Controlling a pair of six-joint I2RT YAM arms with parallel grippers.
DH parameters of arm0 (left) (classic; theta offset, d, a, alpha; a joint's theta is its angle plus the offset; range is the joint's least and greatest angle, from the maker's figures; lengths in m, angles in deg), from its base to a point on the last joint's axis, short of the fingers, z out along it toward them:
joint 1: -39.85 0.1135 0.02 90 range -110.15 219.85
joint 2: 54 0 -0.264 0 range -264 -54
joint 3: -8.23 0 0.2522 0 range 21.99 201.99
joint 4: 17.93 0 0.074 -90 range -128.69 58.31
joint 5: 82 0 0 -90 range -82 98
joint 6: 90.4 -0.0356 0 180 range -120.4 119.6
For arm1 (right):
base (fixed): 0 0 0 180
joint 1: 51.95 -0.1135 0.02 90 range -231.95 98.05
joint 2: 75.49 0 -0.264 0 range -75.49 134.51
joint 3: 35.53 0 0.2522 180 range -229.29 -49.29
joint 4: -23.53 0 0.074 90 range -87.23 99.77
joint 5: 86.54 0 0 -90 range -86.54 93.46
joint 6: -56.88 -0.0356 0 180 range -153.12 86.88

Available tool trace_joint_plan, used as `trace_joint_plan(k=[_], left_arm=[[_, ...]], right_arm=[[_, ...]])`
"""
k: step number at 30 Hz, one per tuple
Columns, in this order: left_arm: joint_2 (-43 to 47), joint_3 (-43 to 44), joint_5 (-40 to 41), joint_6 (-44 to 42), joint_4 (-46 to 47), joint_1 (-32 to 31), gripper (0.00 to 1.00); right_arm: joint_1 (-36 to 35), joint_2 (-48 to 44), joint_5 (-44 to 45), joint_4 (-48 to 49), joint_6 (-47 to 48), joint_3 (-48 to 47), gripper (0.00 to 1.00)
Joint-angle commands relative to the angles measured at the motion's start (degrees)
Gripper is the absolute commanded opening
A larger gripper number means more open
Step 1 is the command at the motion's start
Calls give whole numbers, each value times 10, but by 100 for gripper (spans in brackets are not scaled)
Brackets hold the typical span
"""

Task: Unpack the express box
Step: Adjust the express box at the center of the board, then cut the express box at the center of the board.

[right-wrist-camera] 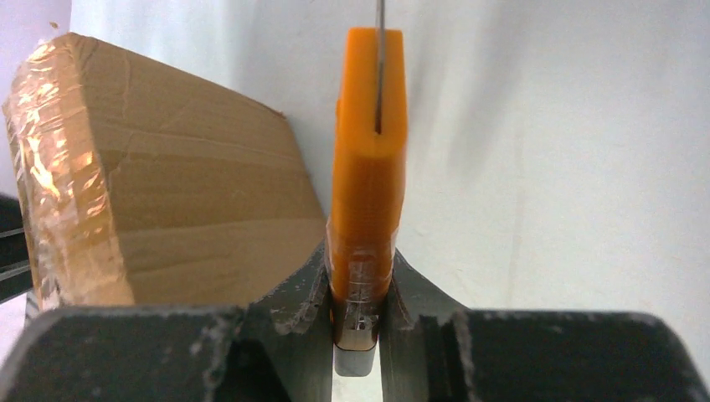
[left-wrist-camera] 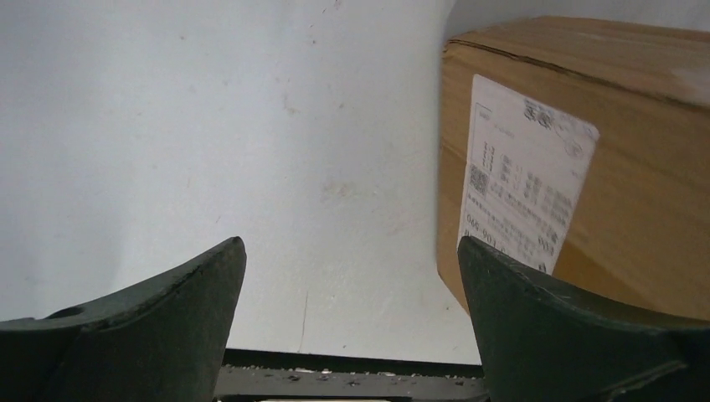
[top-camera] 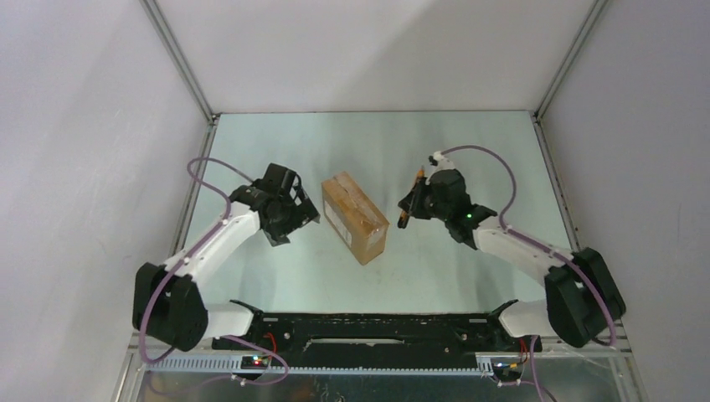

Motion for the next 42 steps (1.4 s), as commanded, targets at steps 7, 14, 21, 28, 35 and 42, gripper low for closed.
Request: trace_joint_plan(k=[7, 14, 21, 28, 35, 42], left_arm=[[142, 195, 69, -93, -105, -83, 100], [172, 236, -171, -172, 54, -120, 100], [155, 237, -259, -193, 148, -189, 98], [140, 190, -318, -179, 246, -237, 96], [127, 164, -359, -167, 293, -260, 89], [111, 144, -383, -146, 332, -272, 71]], right_arm=[[25, -225, -195, -150, 106, 21, 0], [-56, -305, -410, -137, 126, 19, 0], [-109, -300, -495, -86, 84, -14, 0], [-131, -285, -511, -42, 38, -28, 0], [-135, -271, -511, 1, 9, -41, 0], [-137, -262, -505, -1, 2, -55, 0]])
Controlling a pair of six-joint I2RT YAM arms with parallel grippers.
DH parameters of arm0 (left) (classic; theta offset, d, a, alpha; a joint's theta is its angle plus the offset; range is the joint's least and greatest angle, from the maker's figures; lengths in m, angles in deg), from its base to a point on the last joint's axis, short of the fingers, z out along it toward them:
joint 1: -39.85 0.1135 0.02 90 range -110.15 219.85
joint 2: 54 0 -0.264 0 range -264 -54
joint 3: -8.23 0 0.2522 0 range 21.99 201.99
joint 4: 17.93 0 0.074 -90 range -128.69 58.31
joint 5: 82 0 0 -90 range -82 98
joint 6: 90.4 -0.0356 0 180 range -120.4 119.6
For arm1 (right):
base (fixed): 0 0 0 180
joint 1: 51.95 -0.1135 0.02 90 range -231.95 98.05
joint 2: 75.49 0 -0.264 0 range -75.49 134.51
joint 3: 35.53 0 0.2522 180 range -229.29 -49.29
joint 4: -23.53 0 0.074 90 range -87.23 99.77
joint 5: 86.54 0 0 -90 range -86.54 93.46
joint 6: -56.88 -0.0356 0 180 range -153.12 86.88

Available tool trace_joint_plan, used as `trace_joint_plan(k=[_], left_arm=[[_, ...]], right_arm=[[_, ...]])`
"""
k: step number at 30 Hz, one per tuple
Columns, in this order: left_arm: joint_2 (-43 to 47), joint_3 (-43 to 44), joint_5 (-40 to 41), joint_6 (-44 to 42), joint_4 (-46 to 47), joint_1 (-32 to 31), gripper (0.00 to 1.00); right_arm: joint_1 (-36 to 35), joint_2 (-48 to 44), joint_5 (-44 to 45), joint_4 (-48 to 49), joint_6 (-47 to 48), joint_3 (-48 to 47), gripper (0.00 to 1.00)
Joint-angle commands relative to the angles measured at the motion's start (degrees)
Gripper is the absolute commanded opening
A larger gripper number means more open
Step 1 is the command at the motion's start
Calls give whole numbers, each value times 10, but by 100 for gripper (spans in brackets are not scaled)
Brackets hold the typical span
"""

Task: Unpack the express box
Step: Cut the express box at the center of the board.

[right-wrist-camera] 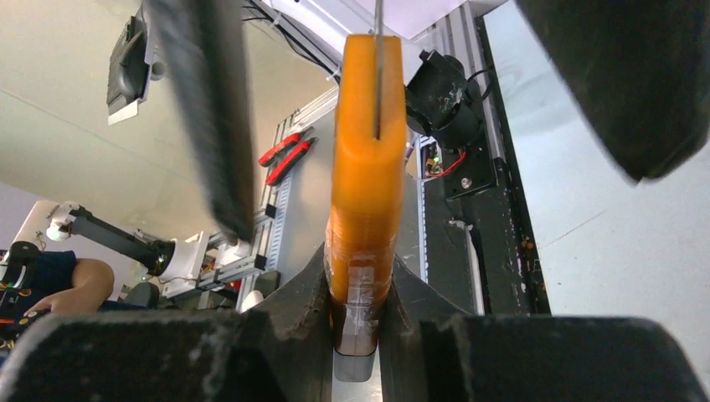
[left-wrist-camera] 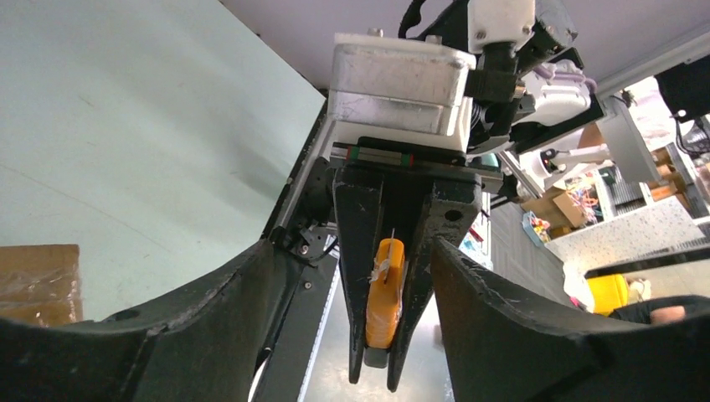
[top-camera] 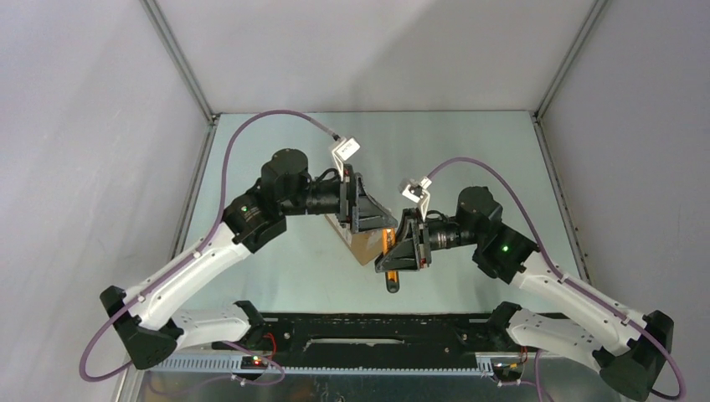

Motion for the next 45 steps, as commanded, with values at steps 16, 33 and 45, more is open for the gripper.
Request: trace_joint_plan(k=[16, 33, 45], left_arm=[[88, -123, 174, 170, 198, 1, 0], [148, -231, 293, 250, 319, 2, 0], [161, -265, 333, 281, 339, 1, 0]], right_arm=[[3, -60, 182, 33, -105, 5, 100], [-13, -90, 305, 287, -328, 148, 69], [-38, -67, 365, 370, -369, 164, 56]])
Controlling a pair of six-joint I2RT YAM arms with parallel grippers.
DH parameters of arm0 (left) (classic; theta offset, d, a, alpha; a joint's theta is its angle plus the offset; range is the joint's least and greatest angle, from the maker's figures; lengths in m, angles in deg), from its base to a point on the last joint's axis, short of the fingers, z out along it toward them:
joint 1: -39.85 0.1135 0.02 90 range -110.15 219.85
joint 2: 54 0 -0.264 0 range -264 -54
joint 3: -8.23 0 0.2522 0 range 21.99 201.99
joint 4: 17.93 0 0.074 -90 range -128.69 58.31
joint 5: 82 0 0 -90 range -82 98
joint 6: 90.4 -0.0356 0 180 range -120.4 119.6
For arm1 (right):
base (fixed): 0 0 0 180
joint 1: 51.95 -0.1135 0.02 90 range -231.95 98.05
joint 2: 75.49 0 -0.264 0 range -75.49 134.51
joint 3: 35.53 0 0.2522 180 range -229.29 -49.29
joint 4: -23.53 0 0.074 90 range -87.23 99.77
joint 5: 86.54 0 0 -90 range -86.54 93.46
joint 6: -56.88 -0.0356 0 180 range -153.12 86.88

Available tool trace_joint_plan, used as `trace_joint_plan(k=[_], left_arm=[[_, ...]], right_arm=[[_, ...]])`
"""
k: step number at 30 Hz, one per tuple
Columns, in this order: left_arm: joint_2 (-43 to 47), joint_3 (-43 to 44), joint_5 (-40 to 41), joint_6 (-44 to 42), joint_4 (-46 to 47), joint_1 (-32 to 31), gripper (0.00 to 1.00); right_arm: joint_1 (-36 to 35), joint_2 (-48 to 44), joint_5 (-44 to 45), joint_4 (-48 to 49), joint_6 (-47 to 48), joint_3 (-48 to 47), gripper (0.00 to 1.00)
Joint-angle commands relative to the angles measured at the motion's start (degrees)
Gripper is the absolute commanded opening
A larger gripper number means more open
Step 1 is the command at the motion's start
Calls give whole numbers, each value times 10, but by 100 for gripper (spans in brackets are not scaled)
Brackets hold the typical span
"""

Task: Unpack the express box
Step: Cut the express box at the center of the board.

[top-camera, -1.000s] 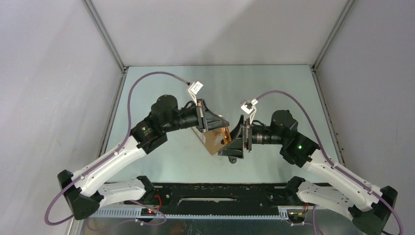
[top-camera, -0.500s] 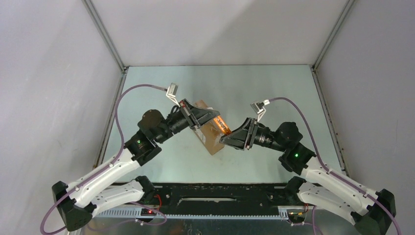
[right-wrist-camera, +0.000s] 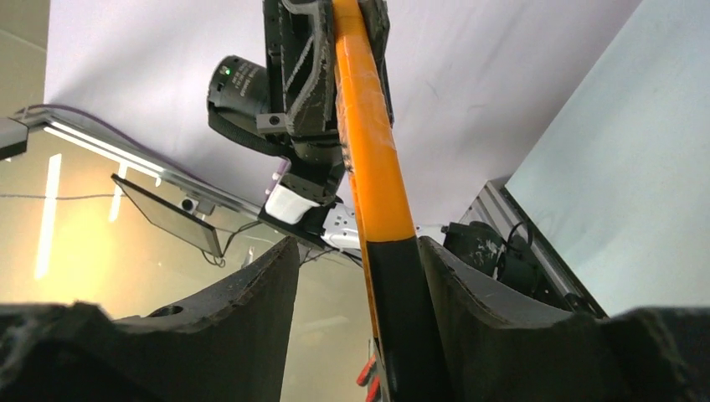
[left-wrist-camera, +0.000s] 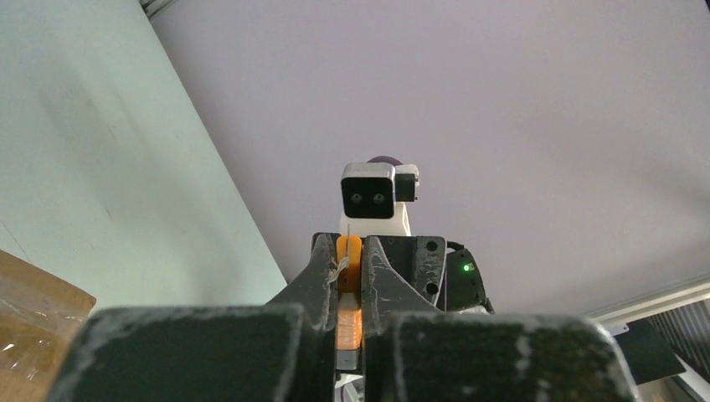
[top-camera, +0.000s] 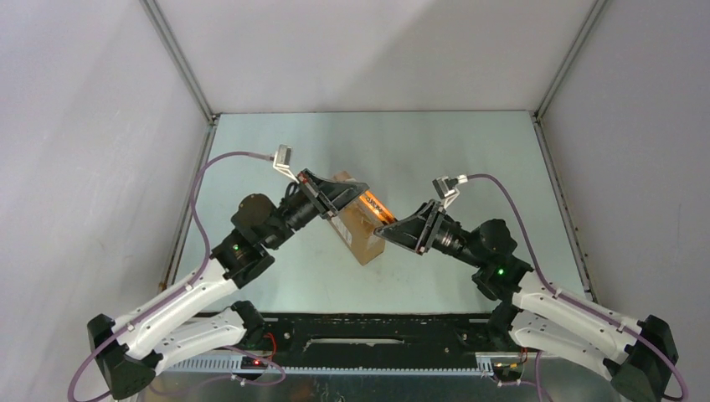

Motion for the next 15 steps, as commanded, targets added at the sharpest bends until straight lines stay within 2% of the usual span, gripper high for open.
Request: trace_joint_plan(k=[1, 5, 10, 14, 15], left_arm=[[17, -28, 44, 32, 42, 0, 0], [35, -49, 88, 64, 55, 0, 0], [47, -48, 121, 73, 31, -6, 0], [47, -47, 113, 69, 37, -8, 0], [46, -47, 109, 68, 38, -9, 0]], right_arm=[[-4, 1, 39, 69, -17, 0, 56], [-21, -5, 82, 64, -2, 0, 61], [-23, -32, 131, 36, 29, -6, 61], [-22, -41, 139, -1, 38, -17, 53], [-20, -43, 140, -17, 44, -21, 46]])
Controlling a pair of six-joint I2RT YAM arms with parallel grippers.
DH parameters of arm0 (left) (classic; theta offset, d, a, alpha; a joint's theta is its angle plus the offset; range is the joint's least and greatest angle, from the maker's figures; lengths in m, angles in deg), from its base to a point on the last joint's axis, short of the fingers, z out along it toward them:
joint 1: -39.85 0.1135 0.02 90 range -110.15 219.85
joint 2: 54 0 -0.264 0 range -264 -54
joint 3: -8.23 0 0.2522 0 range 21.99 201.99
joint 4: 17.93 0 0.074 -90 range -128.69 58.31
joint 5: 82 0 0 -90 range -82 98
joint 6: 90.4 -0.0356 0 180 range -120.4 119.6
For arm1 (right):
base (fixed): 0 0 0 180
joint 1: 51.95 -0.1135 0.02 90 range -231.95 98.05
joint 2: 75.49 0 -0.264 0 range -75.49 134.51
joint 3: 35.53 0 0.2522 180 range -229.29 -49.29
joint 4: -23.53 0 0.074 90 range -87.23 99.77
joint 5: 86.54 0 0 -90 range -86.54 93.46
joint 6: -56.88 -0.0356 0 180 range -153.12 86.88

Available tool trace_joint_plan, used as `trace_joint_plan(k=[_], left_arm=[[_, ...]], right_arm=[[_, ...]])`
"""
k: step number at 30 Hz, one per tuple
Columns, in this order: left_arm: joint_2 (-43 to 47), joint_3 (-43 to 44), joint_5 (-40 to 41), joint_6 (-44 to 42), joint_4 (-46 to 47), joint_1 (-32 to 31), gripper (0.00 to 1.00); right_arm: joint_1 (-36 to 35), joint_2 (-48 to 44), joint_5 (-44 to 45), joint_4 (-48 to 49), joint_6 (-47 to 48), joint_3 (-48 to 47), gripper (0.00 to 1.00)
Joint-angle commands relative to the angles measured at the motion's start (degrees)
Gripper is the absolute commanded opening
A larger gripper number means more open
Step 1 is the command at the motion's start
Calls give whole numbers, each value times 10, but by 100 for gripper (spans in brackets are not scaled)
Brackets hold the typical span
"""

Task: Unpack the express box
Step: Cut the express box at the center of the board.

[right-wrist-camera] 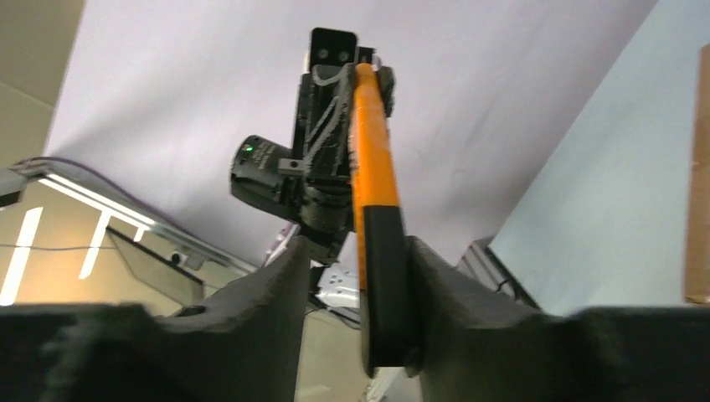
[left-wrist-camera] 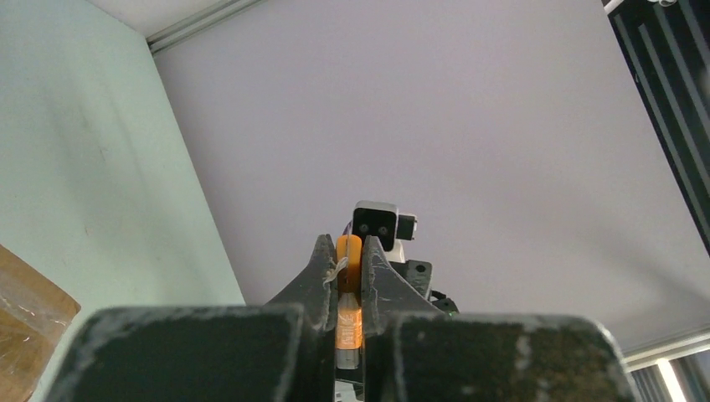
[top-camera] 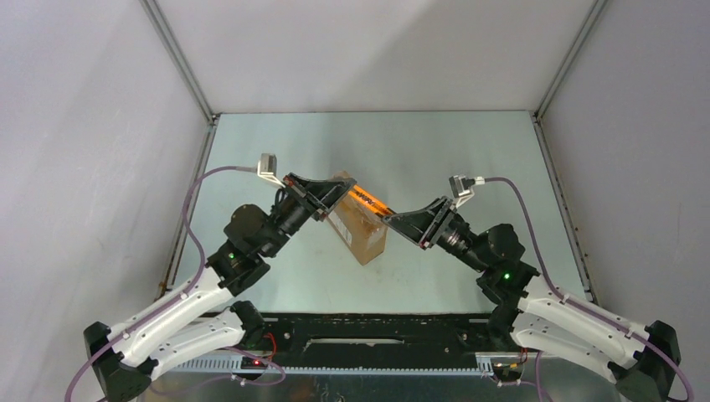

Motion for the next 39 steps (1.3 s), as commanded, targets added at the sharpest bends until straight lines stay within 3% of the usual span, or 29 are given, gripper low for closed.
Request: trace_joint_plan(k=[1, 6, 7, 8, 9, 11, 12, 17, 21, 27, 32, 39], left_arm=[[4, -4, 16, -2, 12, -3, 0], [2, 14, -2, -25, -22, -4, 0], [0, 21, -10, -33, -29, -4, 1], [-2, 30, -21, -44, -44, -3, 8], [-5, 47, -25, -65, -81, -2, 30], [-10, 108, -25, -132, -193, 5, 88], [-9, 129, -28, -168, -249, 13, 98], [16, 206, -97, -337, -374, 129, 100], [-42, 321, -194, -470, -479, 139, 100], [-136, 406, -398, -556, -538, 91, 98], [-203, 400, -484, -571, -564, 0, 90], [-185, 314, -588, -495, -455, -19, 88]], right_arm=[[3, -19, 33, -38, 30, -26, 39], [19, -40, 46, -106, 54, -46, 18], [25, -45, 46, -117, 59, -49, 9], [32, -49, 44, -128, 61, -51, 2], [42, -53, 34, -140, 63, -55, 0], [81, -63, -13, -180, 72, -73, 0], [117, -70, -43, -207, 77, -83, 0], [245, -51, -279, -412, 174, -165, 0], [245, -18, -382, -586, 305, -219, 0], [165, -34, -405, -667, 379, -232, 0], [103, -44, -379, -692, 398, -251, 0], [95, -45, -387, -737, 423, -286, 0]])
